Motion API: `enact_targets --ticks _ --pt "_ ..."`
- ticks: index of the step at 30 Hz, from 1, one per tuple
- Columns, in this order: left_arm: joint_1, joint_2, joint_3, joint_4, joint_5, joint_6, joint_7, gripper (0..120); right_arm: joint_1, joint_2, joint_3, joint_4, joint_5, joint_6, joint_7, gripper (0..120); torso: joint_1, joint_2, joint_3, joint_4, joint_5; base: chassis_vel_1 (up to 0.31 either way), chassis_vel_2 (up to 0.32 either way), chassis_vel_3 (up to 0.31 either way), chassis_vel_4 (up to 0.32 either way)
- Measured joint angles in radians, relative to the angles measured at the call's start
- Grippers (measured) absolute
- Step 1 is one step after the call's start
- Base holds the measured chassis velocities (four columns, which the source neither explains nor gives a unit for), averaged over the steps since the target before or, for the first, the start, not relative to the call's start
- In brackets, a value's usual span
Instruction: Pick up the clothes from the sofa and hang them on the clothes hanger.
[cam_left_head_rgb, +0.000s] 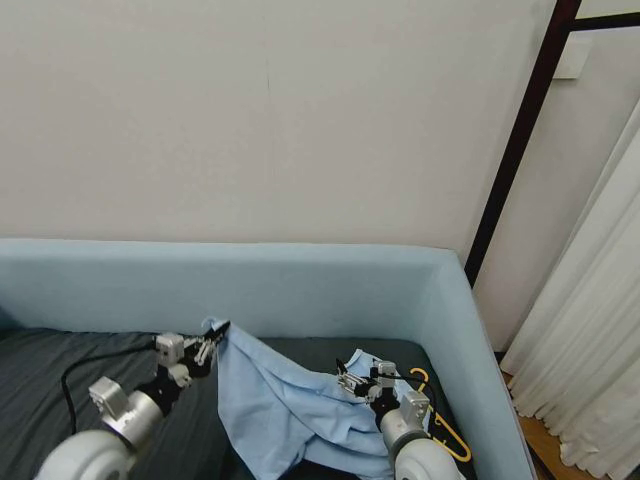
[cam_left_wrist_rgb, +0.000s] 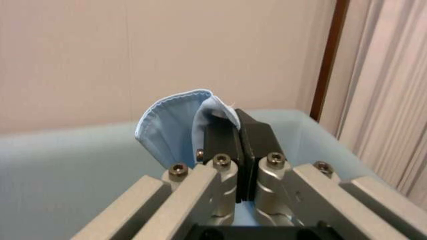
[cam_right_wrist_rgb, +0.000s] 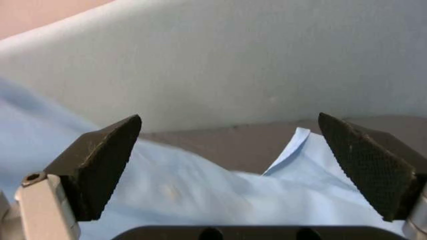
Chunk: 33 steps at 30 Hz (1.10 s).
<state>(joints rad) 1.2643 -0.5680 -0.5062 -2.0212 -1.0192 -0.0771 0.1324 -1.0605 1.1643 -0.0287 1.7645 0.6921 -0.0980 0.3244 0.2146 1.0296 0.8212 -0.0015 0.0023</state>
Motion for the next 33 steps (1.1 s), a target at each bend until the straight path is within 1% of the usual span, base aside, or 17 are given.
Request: enact_targets --ticks 3,4,7,9,10,11,12,14,15,19,20,21,23,25,26,29,33 --pt "-0.140 0.132 0.036 0.038 -0.167 0.006 0.009 0 -0.012 0.006 0.015 0.005 -0.002 0.000 -0.002 100 0.000 0.000 0.000 -0.0006 -0.0001 0.000 0.000 0.000 0.000" --pt "-0.140 0.132 0.036 0.038 -0.167 0.006 0.009 0 -0.012 0.006 0.015 0.005 -0.002 0.000 -0.002 100 0.000 0.000 0.000 -0.0006 -0.0001 0.000 0.000 0.000 0.000" --pt "-0.251 0.232 0.042 0.076 -0.316 0.040 0.077 0 0.007 0.016 -0.008 -0.006 0.002 0.000 -0.002 100 0.000 0.000 0.000 -0.0002 0.0003 0.000 0.000 0.000 0.000" --pt "-0.275 0.282 0.038 0.100 -0.346 0.044 0.147 0 0.038 0.021 -0.040 -0.023 0.010 0.000 -0.003 100 0.000 0.000 0.000 0.0001 -0.0002 0.000 0.000 0.000 0.000" --pt "-0.275 0.282 0.038 0.100 -0.346 0.044 0.147 0 0.038 0.021 -0.040 -0.023 0.010 0.000 -0.003 100 0.000 0.000 0.000 0.0001 -0.0002 0.000 0.000 0.000 0.000" --pt "-0.309 0.324 0.048 0.130 -0.364 0.045 0.207 0 0.052 0.025 -0.055 -0.029 0.017 0.000 -0.003 100 0.000 0.000 0.000 0.0010 0.0000 0.000 0.000 0.000 0.000" --pt "-0.324 0.341 0.053 0.142 -0.371 0.046 0.231 0 0.058 0.027 -0.060 -0.032 0.019 0.000 -0.002 100 0.000 0.000 0.000 0.0006 0.0000 0.000 0.000 0.000 0.000" --pt "-0.412 0.390 0.109 0.196 -0.406 0.065 0.325 0 0.067 0.041 -0.067 -0.035 0.022 -0.002 0.002 100 0.000 0.000 0.000 0.0006 0.0001 0.000 0.000 0.000 0.000" --pt "-0.412 0.390 0.109 0.196 -0.406 0.065 0.325 0 0.067 0.041 -0.067 -0.035 0.022 -0.002 0.002 100 0.000 0.000 0.000 0.0006 0.0001 0.000 0.000 0.000 0.000" --pt "-0.562 0.410 0.194 0.243 -0.440 0.114 0.489 0 0.057 0.053 -0.056 -0.033 0.017 -0.003 0.005 100 0.000 0.000 0.000 0.0000 0.0002 0.000 0.000 0.000 0.000" --pt "-0.583 0.411 0.201 0.246 -0.443 0.124 0.533 0 0.052 0.054 -0.051 -0.033 0.015 -0.002 0.003 100 0.000 0.000 0.000 -0.0001 0.0001 0.000 0.000 0.000 0.000" --pt "-0.583 0.411 0.201 0.246 -0.443 0.124 0.533 0 0.052 0.054 -0.051 -0.033 0.015 -0.002 0.003 100 0.000 0.000 0.000 -0.0001 0.0001 0.000 0.000 0.000 0.000" --pt "-0.599 0.421 0.197 0.250 -0.441 0.136 0.623 0 0.043 0.058 -0.042 -0.034 0.010 0.004 -0.004 100 0.000 0.000 0.000 -0.0002 0.0003 0.000 0.000 0.000 0.000" --pt "-0.579 0.437 0.168 0.256 -0.417 0.145 0.694 0 0.035 0.064 -0.039 -0.037 0.010 0.016 -0.017 100 0.000 0.000 0.000 -0.0003 0.0001 0.000 0.000 0.000 0.000" --pt "-0.579 0.437 0.168 0.256 -0.417 0.145 0.694 0 0.035 0.064 -0.039 -0.037 0.010 0.016 -0.017 100 0.000 0.000 0.000 -0.0003 0.0001 0.000 0.000 0.000 0.000" --pt "-0.485 0.461 0.115 0.268 -0.319 0.144 0.784 0 0.027 0.084 -0.038 -0.044 0.018 0.052 -0.058 100 0.000 0.000 0.000 0.0005 0.0007 0.000 0.000 0.000 0.000" --pt "-0.408 0.431 0.100 0.272 -0.220 0.140 0.846 0 0.013 0.105 -0.030 -0.050 0.031 0.087 -0.098 100 0.000 0.000 0.000 0.0002 0.0001 0.000 0.000 0.000 0.000"
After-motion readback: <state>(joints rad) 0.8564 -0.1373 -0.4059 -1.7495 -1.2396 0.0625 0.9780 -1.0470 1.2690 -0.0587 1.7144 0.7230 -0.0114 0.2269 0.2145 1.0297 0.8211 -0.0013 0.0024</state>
